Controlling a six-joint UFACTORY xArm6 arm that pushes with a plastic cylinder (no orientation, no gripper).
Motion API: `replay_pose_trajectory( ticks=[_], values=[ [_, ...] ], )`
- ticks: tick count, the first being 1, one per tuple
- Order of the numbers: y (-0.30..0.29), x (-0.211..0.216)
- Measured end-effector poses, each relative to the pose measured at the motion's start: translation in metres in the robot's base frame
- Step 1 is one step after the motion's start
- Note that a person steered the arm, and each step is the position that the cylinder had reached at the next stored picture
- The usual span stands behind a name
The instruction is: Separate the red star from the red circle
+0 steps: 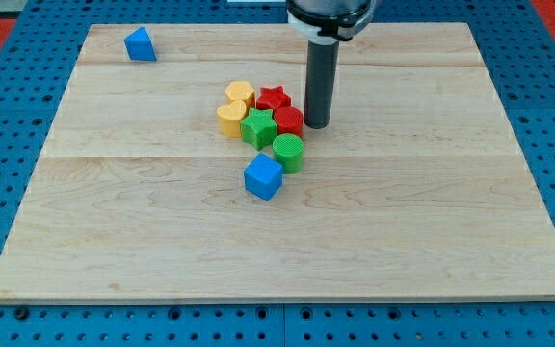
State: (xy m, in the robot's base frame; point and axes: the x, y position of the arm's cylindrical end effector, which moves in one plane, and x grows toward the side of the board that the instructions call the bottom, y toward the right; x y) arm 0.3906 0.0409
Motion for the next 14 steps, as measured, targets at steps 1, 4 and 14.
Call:
replay_pose_trajectory(
  ticks=[1,4,14],
  values=[
    [-0.028,0.004],
    [-0.038,-0.016],
    [-0.04,-0.112]
  ],
)
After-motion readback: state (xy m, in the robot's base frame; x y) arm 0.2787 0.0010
